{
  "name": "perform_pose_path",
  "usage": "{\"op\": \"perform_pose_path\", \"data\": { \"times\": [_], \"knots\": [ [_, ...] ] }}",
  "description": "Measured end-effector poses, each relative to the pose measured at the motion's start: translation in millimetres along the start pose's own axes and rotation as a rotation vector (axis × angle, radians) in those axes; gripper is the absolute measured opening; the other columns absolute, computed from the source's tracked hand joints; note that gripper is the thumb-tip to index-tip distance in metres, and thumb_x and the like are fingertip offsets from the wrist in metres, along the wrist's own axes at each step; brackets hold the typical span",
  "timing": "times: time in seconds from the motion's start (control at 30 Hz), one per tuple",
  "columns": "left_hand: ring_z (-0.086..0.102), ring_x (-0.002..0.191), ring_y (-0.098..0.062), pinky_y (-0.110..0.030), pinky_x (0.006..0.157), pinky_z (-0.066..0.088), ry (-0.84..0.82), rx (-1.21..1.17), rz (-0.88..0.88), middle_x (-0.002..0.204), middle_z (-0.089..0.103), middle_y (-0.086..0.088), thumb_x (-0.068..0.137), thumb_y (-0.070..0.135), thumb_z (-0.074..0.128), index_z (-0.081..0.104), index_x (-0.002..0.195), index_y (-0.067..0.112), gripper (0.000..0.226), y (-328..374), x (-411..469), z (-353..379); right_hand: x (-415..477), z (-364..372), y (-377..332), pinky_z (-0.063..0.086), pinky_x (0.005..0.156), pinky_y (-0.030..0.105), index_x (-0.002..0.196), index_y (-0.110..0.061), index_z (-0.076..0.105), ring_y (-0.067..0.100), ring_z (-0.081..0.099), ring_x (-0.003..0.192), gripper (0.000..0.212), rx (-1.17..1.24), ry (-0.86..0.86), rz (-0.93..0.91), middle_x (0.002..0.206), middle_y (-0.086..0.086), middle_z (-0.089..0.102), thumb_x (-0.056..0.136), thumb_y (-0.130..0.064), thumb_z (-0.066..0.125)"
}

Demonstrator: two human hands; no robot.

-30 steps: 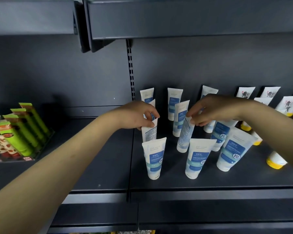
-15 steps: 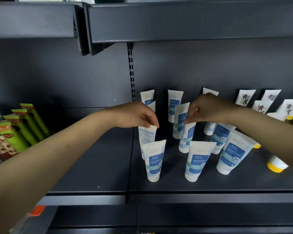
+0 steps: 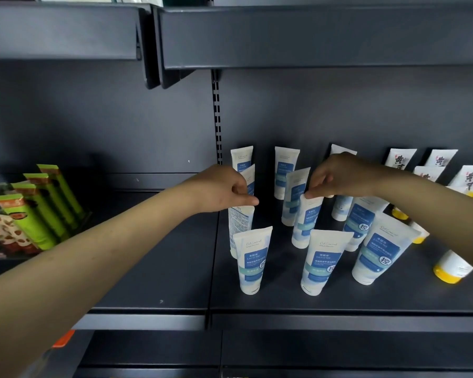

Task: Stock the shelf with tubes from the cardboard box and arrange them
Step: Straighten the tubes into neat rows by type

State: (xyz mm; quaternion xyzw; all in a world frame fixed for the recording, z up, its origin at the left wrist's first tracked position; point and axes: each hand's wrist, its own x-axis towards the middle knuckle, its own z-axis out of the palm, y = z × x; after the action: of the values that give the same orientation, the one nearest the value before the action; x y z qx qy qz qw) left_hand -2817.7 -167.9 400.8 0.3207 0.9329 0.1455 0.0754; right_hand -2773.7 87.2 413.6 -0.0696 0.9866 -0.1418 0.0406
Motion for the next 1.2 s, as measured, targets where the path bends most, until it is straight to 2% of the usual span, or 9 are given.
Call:
{"op": "perform_pose_path", "data": {
  "times": [0.1,0.2,0.3,0.53,0.7,0.83,0.93,1.1,1.2],
  "knots": [
    [0.059,0.091,-0.013,-0.030,0.081,0.050,0.006,-0.018,-0.022,0.095,0.063,0.002,0.082,0.053,0.062,0.067,0.090,0.014,0.039,1,1,3,2,4,-1,0.052,0.078,0.028,0.082,-0.017,0.072,0.008,0.064,0.081,0.023,-0.010,0.008,0.001,0.084,-0.009,0.069,0.080,-0.040,0.071],
    [0.056,0.085,-0.004,-0.020,0.075,0.047,-0.028,-0.054,0.008,0.088,0.058,0.014,0.081,0.047,0.067,0.067,0.084,0.022,0.025,0,-1,-1,2,7,-2,0.058,0.074,0.034,0.086,-0.011,0.073,0.016,0.068,0.082,0.021,0.047,-0.021,0.005,0.084,-0.003,0.071,0.082,-0.031,0.071],
    [0.060,0.091,-0.004,-0.024,0.084,0.050,-0.066,-0.130,0.053,0.097,0.059,0.013,0.081,0.032,0.071,0.069,0.086,0.026,0.008,0,-3,-5,2,8,0,0.059,0.070,0.029,0.092,-0.011,0.071,0.016,0.068,0.084,0.014,0.056,-0.048,0.020,0.085,-0.005,0.069,0.083,-0.022,0.070],
    [0.058,0.097,-0.010,-0.018,0.080,0.045,-0.017,-0.187,0.035,0.112,0.052,0.011,0.084,0.020,0.068,0.052,0.122,0.028,0.043,4,-7,2,-1,8,7,0.057,0.068,0.026,0.096,-0.017,0.069,0.020,0.069,0.083,0.015,0.074,-0.106,0.041,0.093,-0.003,0.070,0.083,-0.010,0.067],
    [0.061,0.087,-0.020,-0.028,0.075,0.051,-0.057,-0.078,-0.009,0.096,0.066,-0.005,0.084,0.019,0.067,0.064,0.102,0.005,0.023,10,-7,6,-5,10,3,0.051,0.067,0.022,0.097,-0.013,0.070,0.020,0.069,0.081,0.014,0.012,-0.035,0.024,0.091,0.000,0.071,0.083,-0.011,0.067],
    [0.052,0.082,-0.005,-0.016,0.066,0.042,0.010,-0.045,0.023,0.093,0.058,0.008,0.088,0.011,0.059,0.065,0.101,0.016,0.015,12,-2,1,-8,7,3,0.050,0.069,0.022,0.095,-0.014,0.070,0.018,0.068,0.083,0.012,-0.022,-0.017,0.009,0.093,-0.001,0.071,0.084,-0.011,0.067],
    [0.051,0.086,-0.006,-0.020,0.073,0.042,0.032,-0.030,0.027,0.090,0.054,0.011,0.089,0.011,0.058,0.065,0.099,0.017,0.014,12,1,4,-9,6,3,0.053,0.073,0.026,0.097,-0.013,0.070,0.018,0.068,0.082,0.014,-0.007,-0.004,0.014,0.093,0.000,0.072,0.084,-0.012,0.067],
    [0.053,0.087,-0.007,-0.020,0.076,0.045,0.063,-0.086,0.016,0.094,0.057,0.008,0.089,0.011,0.059,0.065,0.098,0.018,0.014,12,3,10,-13,10,1,0.043,0.065,0.010,0.100,-0.015,0.070,0.008,0.063,0.082,0.017,0.009,0.003,0.024,0.093,-0.004,0.070,0.084,-0.011,0.067],
    [0.053,0.089,-0.007,-0.020,0.076,0.044,0.045,-0.094,0.024,0.096,0.058,0.008,0.089,0.012,0.059,0.065,0.099,0.018,0.014,14,4,10,-12,10,1,0.043,0.069,0.011,0.103,-0.015,0.070,0.005,0.061,0.084,0.019,0.000,0.000,0.022,0.095,-0.004,0.070,0.084,-0.012,0.067]
  ]
}}
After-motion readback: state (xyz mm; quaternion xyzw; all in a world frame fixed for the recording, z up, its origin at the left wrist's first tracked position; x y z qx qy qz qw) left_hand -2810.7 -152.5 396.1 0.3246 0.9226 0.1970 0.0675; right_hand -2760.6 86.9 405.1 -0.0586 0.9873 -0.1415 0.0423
